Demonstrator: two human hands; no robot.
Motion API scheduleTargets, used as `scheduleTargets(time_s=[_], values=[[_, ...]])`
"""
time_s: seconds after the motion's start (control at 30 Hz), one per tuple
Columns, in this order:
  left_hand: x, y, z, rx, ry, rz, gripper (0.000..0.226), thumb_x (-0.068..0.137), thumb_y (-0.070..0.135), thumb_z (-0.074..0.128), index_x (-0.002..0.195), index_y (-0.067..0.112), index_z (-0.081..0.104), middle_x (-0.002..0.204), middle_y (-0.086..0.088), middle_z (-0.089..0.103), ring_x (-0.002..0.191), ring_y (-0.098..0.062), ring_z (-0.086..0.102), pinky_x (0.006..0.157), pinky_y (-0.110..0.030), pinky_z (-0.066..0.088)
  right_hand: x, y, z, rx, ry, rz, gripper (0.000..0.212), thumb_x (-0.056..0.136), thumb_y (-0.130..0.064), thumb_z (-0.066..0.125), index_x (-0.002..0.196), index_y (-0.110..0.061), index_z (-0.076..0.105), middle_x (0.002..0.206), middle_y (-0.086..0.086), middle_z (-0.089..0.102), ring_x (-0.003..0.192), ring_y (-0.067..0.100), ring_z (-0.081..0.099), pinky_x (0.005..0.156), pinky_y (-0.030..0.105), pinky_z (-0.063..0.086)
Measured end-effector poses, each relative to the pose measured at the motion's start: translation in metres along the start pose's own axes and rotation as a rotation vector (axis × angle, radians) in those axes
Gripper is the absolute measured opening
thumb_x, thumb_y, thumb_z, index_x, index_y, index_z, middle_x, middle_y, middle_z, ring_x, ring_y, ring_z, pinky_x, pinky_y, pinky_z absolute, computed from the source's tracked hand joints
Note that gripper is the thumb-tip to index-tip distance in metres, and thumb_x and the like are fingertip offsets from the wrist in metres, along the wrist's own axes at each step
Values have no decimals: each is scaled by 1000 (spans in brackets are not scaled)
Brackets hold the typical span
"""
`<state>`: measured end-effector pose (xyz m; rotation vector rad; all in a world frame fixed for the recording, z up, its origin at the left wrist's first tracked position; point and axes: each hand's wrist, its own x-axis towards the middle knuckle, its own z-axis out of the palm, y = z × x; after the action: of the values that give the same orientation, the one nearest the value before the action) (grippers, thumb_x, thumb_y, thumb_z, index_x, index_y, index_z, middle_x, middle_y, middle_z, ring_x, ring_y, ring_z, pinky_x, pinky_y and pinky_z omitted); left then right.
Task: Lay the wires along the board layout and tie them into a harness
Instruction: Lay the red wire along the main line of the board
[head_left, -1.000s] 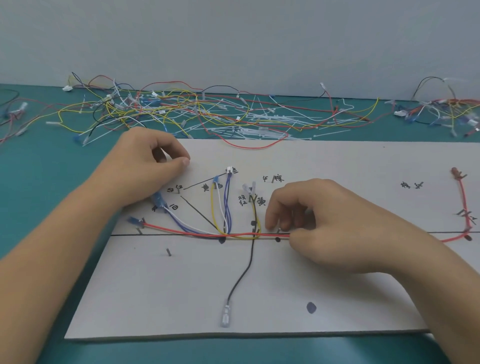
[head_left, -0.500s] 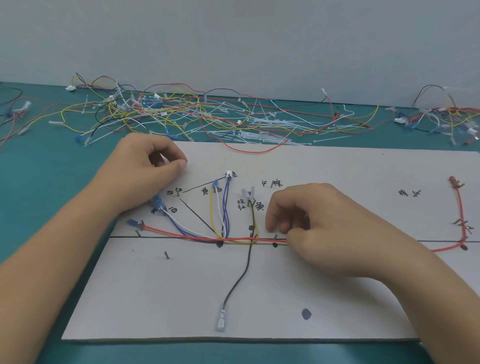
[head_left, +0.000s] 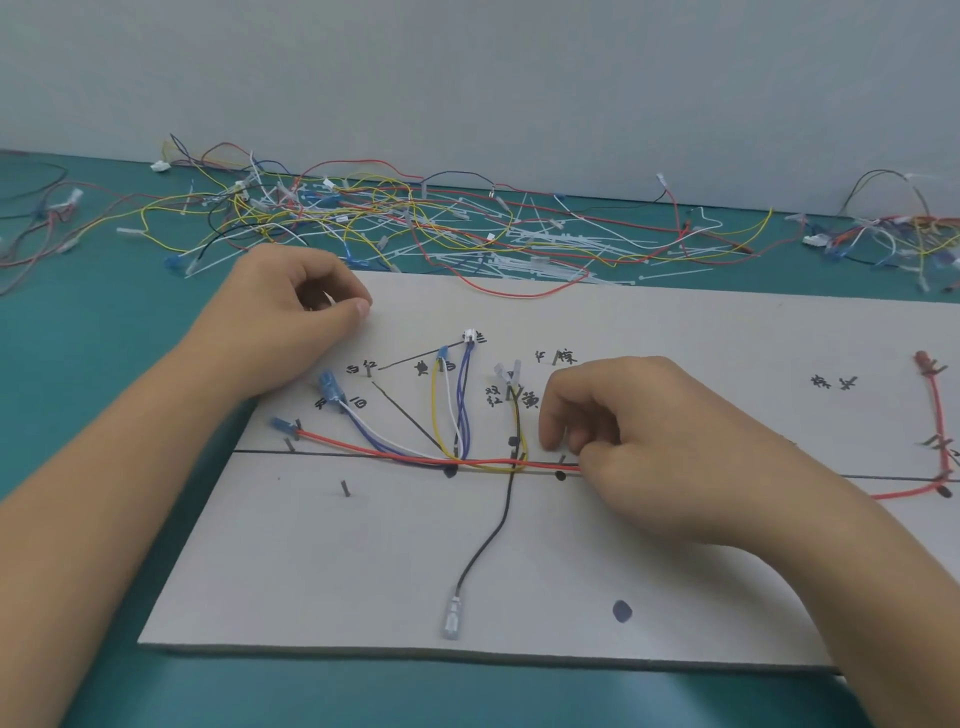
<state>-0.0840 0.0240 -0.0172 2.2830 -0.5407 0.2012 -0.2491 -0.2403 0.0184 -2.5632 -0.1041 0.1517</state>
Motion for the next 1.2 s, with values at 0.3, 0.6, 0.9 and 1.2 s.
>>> scheduleTargets(time_s=[0.3, 0.6, 0.9, 1.2], values=[[8, -11, 2, 105, 149, -150, 9, 90, 19, 71, 93, 27, 75, 93, 15, 69, 86, -18, 66, 74, -26, 45, 2, -2, 4, -52, 33, -18, 33, 75, 0, 47, 79, -30, 61, 73, -11, 59, 70, 0, 53, 55, 18, 42], [13, 15, 12, 93, 89, -54, 33, 89, 10, 66, 118, 27, 69, 111, 4, 66, 99, -18, 59, 87, -31, 44, 3, -1, 3, -45, 32, -11, 34, 73, 2, 47, 80, -29, 61, 75, -11, 59, 72, 2, 52, 56, 21, 43], [76, 49, 44, 391, -343, 66, 21, 100, 34, 60, 117, 36, 71, 105, 3, 62, 103, -23, 58, 97, -43, 47, 1, 0, 3, -25, 24, 5, 33, 77, 0, 48, 83, -29, 63, 73, -9, 59, 70, 3, 52, 56, 19, 42], [78, 73, 24, -164, 123, 4, 20, 93, 32, 65, 90, 15, 75, 84, -17, 73, 67, -21, 62, 71, -40, 60, -1, 2, 2, -10, 39, 37, 30, 78, -4, 48, 85, -29, 63, 76, -11, 61, 70, 4, 55, 58, 23, 46]])
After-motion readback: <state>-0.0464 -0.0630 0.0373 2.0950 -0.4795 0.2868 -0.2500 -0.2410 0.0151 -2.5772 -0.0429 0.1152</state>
